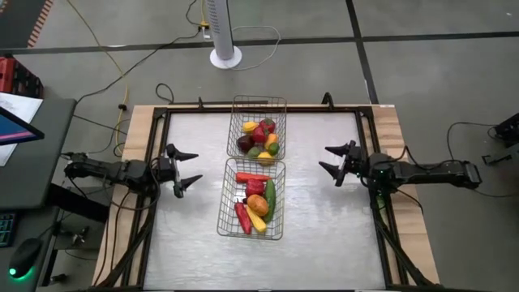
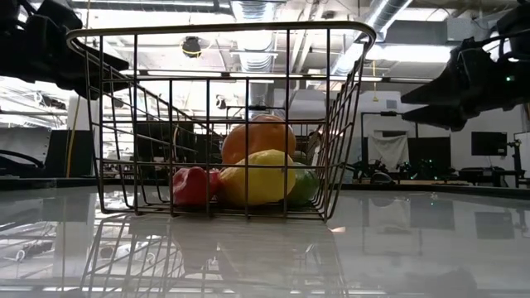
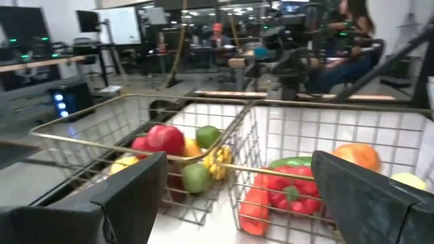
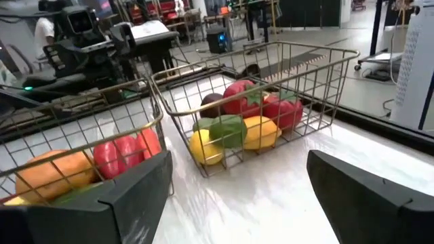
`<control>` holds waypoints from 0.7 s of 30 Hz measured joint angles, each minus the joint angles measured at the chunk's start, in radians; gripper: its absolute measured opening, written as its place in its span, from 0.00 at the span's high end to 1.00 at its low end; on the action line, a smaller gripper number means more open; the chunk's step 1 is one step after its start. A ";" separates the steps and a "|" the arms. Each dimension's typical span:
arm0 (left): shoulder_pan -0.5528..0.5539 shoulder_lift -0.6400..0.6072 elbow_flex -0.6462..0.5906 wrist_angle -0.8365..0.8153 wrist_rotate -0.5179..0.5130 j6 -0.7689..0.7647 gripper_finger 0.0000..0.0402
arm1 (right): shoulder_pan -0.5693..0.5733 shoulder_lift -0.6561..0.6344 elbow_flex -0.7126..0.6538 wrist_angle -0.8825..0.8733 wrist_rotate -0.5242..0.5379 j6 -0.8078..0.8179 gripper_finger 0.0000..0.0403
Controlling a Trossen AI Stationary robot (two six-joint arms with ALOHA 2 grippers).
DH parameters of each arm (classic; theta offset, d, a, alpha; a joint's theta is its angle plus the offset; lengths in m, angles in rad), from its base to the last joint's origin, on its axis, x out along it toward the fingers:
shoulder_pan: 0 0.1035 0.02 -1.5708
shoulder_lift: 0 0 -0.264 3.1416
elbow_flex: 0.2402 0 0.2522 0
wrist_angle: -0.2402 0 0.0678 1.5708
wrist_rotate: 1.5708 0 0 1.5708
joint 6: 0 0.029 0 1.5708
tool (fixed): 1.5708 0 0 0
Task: Sort produce into baskets
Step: Return to Home Position
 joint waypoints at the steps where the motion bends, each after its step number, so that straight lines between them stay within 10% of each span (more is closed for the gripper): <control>1: 0.000 0.000 0.000 -0.001 -0.012 -0.003 0.12 | 0.000 0.000 0.000 -0.006 0.000 0.000 0.09; 21: 0.000 0.000 0.000 -0.006 -0.006 -0.010 0.12 | 0.000 0.000 -0.002 -0.034 0.000 0.001 0.09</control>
